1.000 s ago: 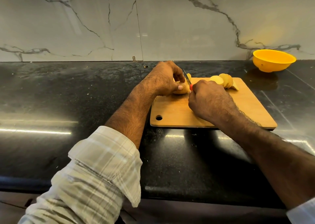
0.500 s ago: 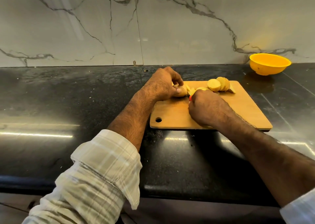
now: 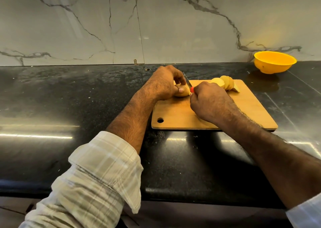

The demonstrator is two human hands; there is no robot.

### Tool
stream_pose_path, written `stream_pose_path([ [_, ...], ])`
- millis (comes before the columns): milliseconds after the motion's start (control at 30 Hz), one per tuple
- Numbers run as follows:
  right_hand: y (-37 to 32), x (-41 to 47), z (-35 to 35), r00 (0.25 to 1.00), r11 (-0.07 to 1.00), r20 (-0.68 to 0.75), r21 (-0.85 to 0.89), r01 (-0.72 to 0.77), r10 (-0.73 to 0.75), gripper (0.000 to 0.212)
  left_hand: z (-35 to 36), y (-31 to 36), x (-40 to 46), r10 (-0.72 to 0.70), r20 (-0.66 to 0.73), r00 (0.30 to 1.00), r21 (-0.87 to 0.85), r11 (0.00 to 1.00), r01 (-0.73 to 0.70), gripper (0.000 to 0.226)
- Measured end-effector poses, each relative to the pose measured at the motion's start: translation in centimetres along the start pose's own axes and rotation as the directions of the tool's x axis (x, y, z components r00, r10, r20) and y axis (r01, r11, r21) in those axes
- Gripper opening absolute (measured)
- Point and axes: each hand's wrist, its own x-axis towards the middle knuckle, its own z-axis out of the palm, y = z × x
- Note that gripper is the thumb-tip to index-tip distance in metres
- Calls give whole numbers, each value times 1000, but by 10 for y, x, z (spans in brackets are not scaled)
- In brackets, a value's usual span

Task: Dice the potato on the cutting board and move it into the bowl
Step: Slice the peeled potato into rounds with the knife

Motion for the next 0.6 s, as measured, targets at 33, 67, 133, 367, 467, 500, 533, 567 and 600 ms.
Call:
stream_pose_path([
  [33,-1,0,0,1000,1000,11,-13,-5,5,27,0,0,0,3,-4,1000,0,1000,-3,26],
  [67,-3,-1,-1,1000,999,25,-30,-9,10,28,0,0,0,5,-7,1000,1,1000,-5,26],
  [133,-7,-4,-5,998,997,61,-78,-8,13,30,0,1,-1,8,-8,1000,6,1000,-8,26],
  [367,-11,-9,-2,982,984,188,-173,45,-12,34,0,3,-3,18,-11,1000,28,999,-17,25],
  [467,-10,-12,-4,978,978,206,-198,57,-15,33,-1,2,-5,15,-14,1000,22,1000,-15,25],
  [500,-9,-12,-6,978,976,206,-211,62,-18,33,0,1,-5,15,-17,1000,16,1000,-15,25],
  [533,-8,-12,-7,979,973,202,-222,67,-22,32,-1,0,-5,15,-19,1000,7,1000,-14,25],
  [567,-5,-13,-9,980,971,197,-229,64,-19,31,-1,0,-5,11,-18,1000,-5,1000,-11,25],
  [600,-3,-14,-11,982,972,187,-229,56,-13,29,-2,-1,-5,7,-16,1000,-14,1000,-7,25],
])
